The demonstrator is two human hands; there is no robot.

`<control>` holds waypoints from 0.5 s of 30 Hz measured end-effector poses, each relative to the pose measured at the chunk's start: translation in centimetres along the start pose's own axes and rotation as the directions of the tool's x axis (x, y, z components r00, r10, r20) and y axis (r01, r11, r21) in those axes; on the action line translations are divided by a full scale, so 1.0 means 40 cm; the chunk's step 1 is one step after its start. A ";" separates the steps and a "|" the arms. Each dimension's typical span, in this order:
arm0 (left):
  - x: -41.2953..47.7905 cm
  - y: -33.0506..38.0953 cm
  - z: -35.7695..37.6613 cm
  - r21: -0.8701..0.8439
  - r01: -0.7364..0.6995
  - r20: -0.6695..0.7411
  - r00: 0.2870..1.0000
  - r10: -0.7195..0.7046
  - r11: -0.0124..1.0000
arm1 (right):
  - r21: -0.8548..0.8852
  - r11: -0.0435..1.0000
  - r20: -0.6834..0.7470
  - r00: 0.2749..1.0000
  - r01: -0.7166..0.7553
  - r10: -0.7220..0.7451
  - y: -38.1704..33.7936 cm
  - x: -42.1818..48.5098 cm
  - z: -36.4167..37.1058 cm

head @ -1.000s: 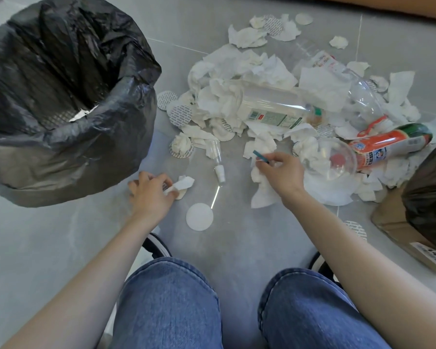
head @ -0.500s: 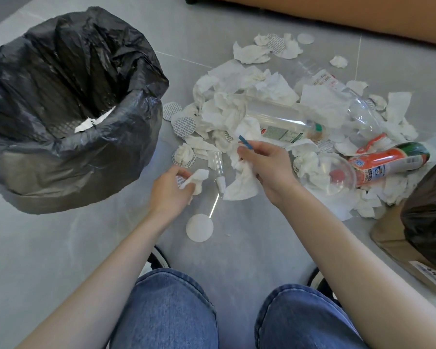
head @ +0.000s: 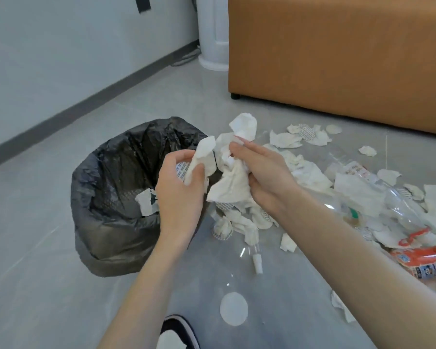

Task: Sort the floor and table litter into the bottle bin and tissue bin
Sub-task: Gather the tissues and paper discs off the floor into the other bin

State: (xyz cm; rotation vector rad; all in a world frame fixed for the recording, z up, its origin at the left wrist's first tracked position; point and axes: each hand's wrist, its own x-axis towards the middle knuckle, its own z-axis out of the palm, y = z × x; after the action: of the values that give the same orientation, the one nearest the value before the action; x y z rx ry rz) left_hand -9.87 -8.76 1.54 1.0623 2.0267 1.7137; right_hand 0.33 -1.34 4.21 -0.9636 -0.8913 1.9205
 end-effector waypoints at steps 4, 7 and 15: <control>0.050 -0.033 -0.051 -0.022 0.122 -0.053 0.991 -0.123 0.992 | -0.094 0.995 0.028 1.000 0.014 -0.012 0.017 0.039 0.095; 0.060 -0.040 -0.075 -0.111 0.254 -0.104 0.958 -0.266 0.961 | -0.175 0.984 0.076 0.997 -0.017 0.031 0.039 0.062 0.142; 0.069 -0.052 -0.117 -0.156 0.298 -0.166 0.932 -0.322 0.942 | -0.491 0.868 0.223 0.974 0.075 0.042 0.043 0.059 0.149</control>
State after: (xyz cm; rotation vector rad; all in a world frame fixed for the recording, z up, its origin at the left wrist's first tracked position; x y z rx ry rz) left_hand -15.49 -10.33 1.45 0.5186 2.0297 1.7993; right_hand -6.28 -1.40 4.84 -1.0285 -1.5817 1.8437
